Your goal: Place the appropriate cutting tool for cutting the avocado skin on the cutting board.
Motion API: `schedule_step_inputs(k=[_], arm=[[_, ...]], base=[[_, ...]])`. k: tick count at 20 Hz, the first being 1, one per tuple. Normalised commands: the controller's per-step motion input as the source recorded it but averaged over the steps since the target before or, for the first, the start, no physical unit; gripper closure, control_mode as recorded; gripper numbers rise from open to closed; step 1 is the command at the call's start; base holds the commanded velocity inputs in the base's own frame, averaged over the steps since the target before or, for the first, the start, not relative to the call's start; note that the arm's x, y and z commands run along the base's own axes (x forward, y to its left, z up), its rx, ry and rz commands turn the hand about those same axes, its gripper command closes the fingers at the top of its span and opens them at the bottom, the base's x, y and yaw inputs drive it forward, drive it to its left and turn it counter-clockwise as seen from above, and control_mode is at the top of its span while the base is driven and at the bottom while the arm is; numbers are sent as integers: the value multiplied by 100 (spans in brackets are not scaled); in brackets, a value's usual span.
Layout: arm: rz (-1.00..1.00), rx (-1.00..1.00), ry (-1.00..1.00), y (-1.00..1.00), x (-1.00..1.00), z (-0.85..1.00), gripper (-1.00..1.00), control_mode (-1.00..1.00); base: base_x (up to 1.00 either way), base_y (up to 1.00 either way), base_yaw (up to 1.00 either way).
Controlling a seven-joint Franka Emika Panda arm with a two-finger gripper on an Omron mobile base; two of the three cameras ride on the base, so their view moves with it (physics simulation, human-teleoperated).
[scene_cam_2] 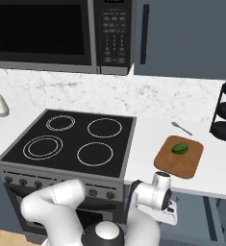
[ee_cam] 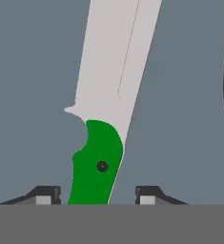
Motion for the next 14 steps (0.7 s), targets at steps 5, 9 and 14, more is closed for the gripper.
schedule_step_inputs(k=[5,9,14], arm=[[1,5,0,0,-42,-22,100,-100],[5,6,1,0,-85,-5,100,-100],[3,3,4,2,-80,-2,100,-100]], base=[[0,0,0],[0,0,0],[0,0,0]])
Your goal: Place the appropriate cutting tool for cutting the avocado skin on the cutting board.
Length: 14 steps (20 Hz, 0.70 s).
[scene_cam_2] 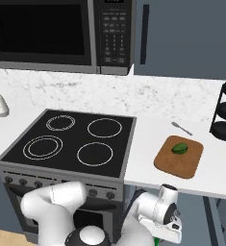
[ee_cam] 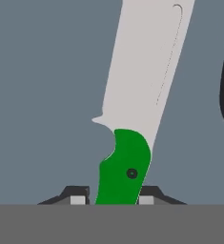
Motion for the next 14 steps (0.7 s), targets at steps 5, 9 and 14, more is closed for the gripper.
schedule_step_inputs(k=[5,9,14], arm=[[1,0,0,0,-82,4,100,-100],[0,0,-13,0,-48,81,100,-100],[0,0,-11,0,-31,100,100,-100]], base=[[0,0,0],[0,0,0],[0,0,0]])
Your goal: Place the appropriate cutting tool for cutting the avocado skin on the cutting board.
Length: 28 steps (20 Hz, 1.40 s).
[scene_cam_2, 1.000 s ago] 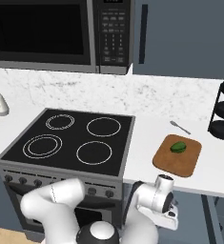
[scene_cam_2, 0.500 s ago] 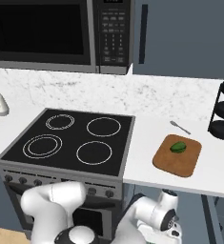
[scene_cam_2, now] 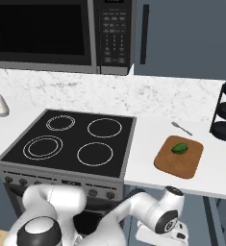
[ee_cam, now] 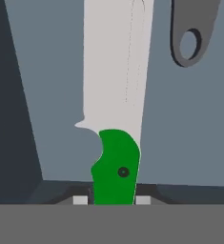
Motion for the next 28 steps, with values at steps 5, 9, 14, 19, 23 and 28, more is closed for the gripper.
schedule_step_inputs(k=[5,9,14,19,23,28], arm=[[0,-1,-10,0,-13,100,100,-100],[0,-2,-11,0,7,100,100,-100],[0,-4,-11,0,26,100,100,-100],[0,-3,-9,-6,54,100,100,-100],[-1,0,-2,-22,78,76,100,-100],[-2,1,0,-37,95,9,100,-100]], base=[[0,0,0],[0,0,0],[0,0,0],[0,0,0],[0,0,0],[0,0,0]])
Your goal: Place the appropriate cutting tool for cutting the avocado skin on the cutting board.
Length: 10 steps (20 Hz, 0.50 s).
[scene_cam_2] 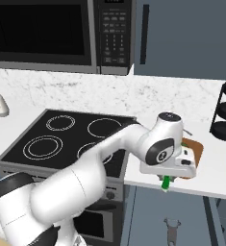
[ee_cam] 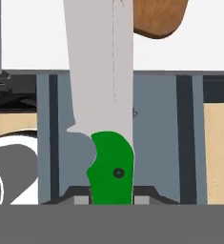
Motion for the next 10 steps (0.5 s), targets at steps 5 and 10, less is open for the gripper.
schedule_step_inputs(k=[5,10], arm=[[5,4,-1,-20,80,-5,100,-100],[19,1,-1,-4,77,-12,100,-100]], base=[[0,0,0],[0,0,0]])
